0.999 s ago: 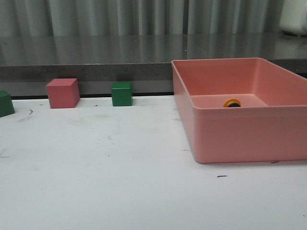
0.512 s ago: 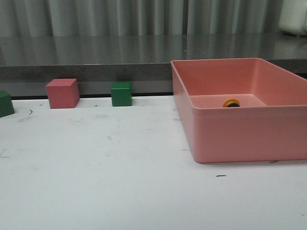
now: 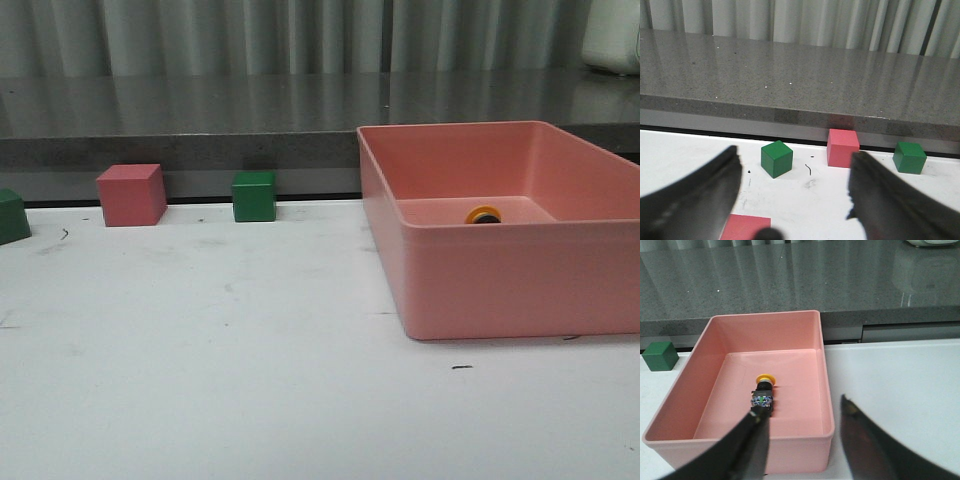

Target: Place and stand button with both arms

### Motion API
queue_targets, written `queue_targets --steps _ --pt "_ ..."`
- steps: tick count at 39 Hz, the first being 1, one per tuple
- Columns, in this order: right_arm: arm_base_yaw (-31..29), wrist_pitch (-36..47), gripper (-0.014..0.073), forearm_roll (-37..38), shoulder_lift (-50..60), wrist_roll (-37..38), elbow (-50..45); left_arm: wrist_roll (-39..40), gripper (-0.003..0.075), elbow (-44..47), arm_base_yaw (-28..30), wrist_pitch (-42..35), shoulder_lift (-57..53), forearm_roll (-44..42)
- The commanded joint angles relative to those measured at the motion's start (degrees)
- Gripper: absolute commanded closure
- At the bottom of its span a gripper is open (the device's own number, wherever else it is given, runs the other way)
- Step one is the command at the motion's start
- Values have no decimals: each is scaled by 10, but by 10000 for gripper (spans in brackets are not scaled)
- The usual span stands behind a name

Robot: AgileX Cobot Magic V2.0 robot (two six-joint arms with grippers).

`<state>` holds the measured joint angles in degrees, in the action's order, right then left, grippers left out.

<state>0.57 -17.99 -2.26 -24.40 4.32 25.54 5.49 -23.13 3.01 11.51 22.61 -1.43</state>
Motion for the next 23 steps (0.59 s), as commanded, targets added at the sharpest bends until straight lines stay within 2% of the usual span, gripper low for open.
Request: queue_targets --steps 1,3,8,12,19,23 --pt "0 47 -13 2 -7 -2 22 4 29 -21 -4 -50 8 6" --pt "0 54 -71 2 -7 -2 22 4 28 -21 -4 -50 8 6" --pt "0 103 -56 -12 -27 -2 23 4 28 -21 -4 -50 8 6" --pt "0 122 -56 -13 -92 -2 49 4 28 -21 -4 -50 8 6" --pt "3 77 -56 -31 -248 -2 142 4 28 -21 -4 -50 8 6" --pt "24 45 -56 -34 -330 -2 205 4 28 -21 -4 -50 8 6"
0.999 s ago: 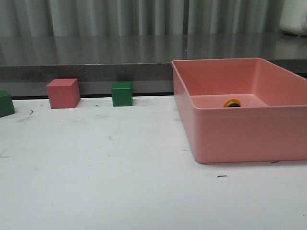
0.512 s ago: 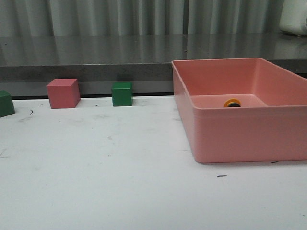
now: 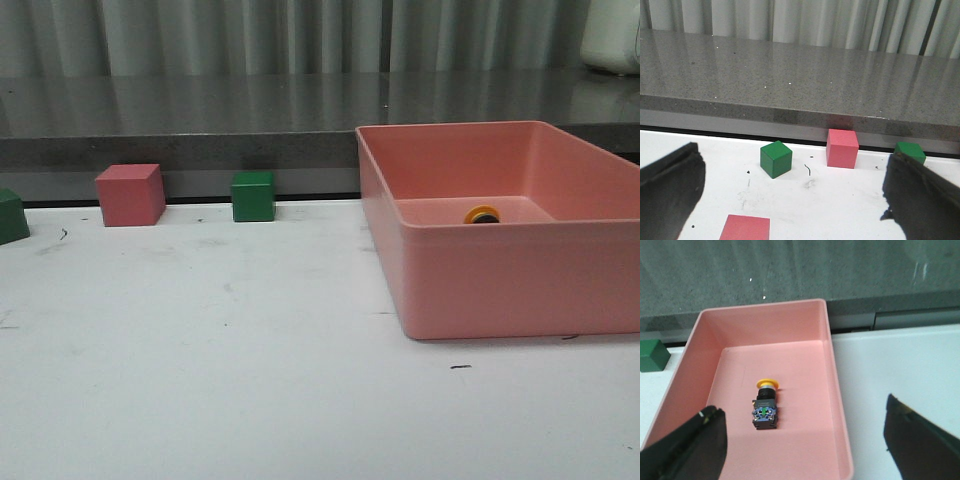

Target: Place and stand button with both arms

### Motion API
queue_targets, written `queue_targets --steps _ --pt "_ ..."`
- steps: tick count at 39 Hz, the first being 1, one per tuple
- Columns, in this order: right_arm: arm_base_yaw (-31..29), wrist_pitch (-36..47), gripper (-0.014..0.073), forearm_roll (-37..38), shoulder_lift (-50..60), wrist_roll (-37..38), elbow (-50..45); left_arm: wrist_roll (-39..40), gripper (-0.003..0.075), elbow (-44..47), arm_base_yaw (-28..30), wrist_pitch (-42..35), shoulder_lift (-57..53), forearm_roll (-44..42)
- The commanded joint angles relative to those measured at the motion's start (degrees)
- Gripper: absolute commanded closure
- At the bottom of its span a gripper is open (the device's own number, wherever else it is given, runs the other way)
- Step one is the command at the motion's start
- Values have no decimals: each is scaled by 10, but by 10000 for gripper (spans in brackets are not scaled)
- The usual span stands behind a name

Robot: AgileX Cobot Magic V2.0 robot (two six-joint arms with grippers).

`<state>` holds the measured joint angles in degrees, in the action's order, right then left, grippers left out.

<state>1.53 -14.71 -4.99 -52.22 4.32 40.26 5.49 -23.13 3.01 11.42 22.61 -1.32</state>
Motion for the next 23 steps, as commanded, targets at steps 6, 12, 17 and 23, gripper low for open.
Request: queue_targets --steps 6,12,17,23 --pt "73 -30 -56 -7 -169 -2 149 4 28 -21 -4 -49 8 5" --pt "95 -106 -56 -9 -278 21 246 4 28 -21 -4 -49 8 5" --pt "94 -187 -56 -9 -362 35 329 4 28 -21 -4 -49 8 5" --pt "91 -263 -56 -8 -443 48 404 4 28 -21 -4 -49 8 5"
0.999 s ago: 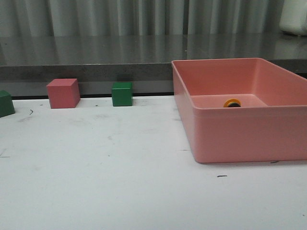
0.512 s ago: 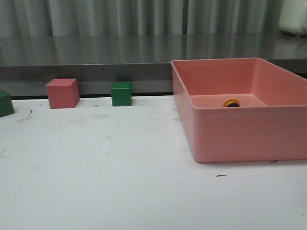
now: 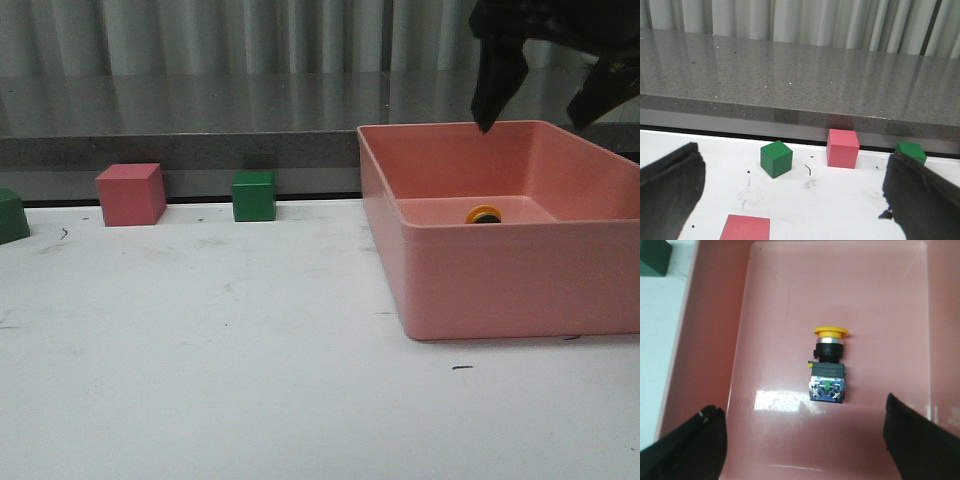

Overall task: Place and stand button with both arms
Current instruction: 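Lower the right gripper into the pink bin around the yellow button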

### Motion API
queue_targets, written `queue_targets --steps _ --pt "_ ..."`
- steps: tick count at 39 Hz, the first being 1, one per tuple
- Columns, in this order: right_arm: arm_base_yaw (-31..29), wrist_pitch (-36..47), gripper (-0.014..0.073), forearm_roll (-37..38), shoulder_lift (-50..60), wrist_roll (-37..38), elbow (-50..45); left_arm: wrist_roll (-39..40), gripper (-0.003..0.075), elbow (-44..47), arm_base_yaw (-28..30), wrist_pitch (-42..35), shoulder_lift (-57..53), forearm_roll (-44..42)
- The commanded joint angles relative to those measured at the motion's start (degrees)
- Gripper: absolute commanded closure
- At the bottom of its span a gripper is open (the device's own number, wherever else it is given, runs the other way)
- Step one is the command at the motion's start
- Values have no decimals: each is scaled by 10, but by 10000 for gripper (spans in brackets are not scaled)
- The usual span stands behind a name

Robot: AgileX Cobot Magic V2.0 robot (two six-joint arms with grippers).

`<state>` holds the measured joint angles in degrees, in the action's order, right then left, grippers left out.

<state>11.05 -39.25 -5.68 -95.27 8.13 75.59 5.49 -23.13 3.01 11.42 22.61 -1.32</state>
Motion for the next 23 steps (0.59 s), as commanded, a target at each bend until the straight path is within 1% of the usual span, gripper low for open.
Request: queue_targets --steps 1,6,14,23 --pt "-6 -26 -56 -1 -27 17 63 4 28 -21 -4 -49 8 5" --pt "-19 -39 -56 -1 -90 31 112 4 28 -21 -4 -49 8 5" --pt "-28 -46 -56 -1 -173 31 172 4 28 -21 -4 -49 8 5" --pt "-28 -57 -55 -1 -240 31 216 4 28 -21 -4 -49 8 5"
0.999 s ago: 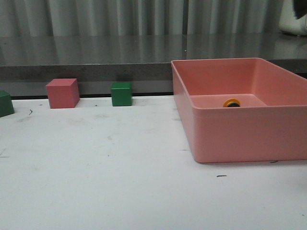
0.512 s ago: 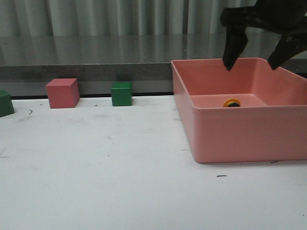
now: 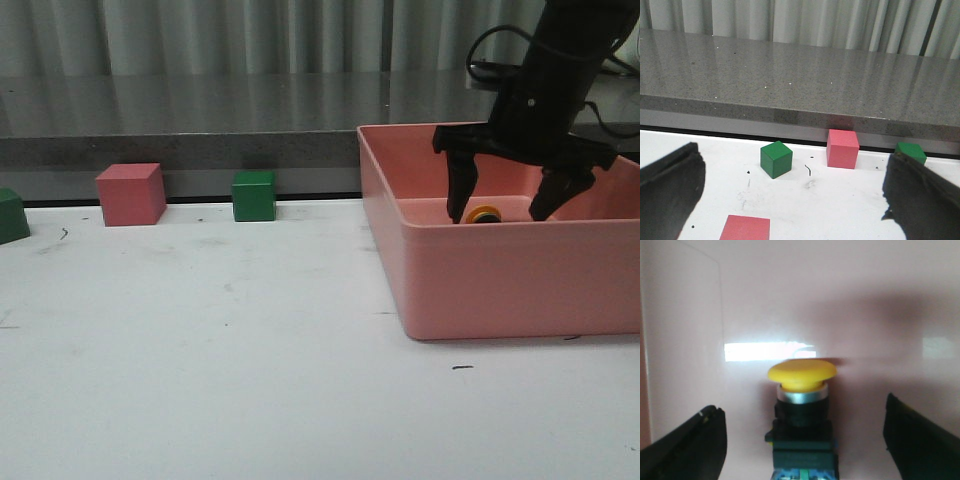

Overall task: Place and stand button with both arms
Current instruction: 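Lower the right gripper into the pink bin around the yellow button, then grasp the button with the right gripper and carry it out of the bin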

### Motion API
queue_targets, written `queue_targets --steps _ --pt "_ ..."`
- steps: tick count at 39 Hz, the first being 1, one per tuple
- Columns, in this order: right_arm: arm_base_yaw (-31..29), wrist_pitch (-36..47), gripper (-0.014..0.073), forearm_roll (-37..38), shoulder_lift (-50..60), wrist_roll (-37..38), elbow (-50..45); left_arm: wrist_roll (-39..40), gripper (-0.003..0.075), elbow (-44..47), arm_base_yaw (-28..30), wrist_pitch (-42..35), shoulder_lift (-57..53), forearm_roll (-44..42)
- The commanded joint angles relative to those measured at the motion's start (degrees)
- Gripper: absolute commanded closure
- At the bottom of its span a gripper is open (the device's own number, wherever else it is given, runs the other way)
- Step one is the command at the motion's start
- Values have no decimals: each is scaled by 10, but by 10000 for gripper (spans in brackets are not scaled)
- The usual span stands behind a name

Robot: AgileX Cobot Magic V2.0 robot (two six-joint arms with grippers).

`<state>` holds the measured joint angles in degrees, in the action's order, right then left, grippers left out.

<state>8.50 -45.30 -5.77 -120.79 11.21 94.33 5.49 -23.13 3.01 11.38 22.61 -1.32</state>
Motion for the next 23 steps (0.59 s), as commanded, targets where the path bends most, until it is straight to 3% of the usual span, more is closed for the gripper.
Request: queue_targets --steps 1,4,15,23 --pt "-3 2 -50 0 12 0 28 4 28 -21 -4 -48 8 5" --pt "-3 -2 -8 0 6 0 30 4 28 -21 -4 -48 8 5" --pt "-3 -23 312 0 5 0 32 4 28 -21 -4 -48 8 5" --pt "-2 -50 327 0 23 0 52 4 28 -21 -4 -48 8 5"
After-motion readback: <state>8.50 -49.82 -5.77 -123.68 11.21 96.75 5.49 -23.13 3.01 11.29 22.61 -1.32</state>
